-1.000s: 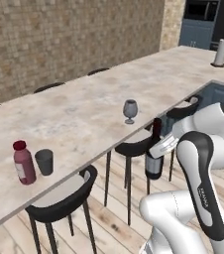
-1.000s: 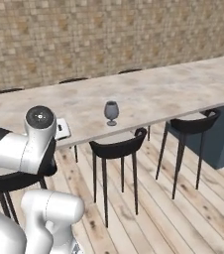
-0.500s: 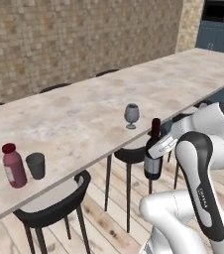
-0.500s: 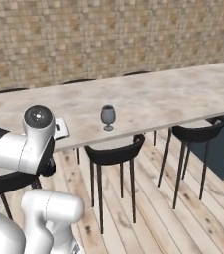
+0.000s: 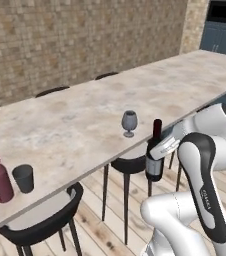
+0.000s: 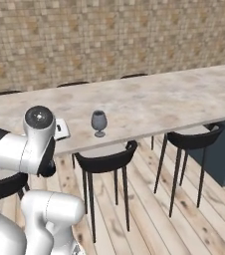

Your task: There is a wine glass and glass cup on the dining counter. Place the wine bottle next to the wine glass and the juice bottle next to the glass cup.

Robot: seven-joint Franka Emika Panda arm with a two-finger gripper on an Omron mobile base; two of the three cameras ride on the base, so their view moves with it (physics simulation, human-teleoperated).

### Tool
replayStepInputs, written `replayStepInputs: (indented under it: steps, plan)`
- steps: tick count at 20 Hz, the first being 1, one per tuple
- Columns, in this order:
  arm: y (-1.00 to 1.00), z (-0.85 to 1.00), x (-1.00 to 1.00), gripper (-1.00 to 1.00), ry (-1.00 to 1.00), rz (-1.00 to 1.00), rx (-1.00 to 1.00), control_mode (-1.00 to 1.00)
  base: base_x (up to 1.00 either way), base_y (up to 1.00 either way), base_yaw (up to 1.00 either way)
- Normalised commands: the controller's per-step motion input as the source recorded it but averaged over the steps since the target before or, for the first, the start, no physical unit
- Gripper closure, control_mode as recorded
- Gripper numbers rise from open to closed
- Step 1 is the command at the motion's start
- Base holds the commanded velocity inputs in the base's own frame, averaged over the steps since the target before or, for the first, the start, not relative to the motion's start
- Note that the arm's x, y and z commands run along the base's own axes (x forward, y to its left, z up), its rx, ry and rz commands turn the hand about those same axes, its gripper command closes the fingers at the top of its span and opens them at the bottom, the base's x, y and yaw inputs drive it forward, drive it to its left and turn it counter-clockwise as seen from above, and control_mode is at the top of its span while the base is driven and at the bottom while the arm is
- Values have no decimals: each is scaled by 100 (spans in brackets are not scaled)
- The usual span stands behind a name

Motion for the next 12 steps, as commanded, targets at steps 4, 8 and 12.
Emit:
replayStepInputs:
  steps: [4,8,12]
  plan:
    - [0,0,0,100,0,0,0,100,54,0,0]
    - [0,0,0,100,0,0,0,100,55,0,0]
    - [0,0,0,100,0,0,0,100,58,0,0]
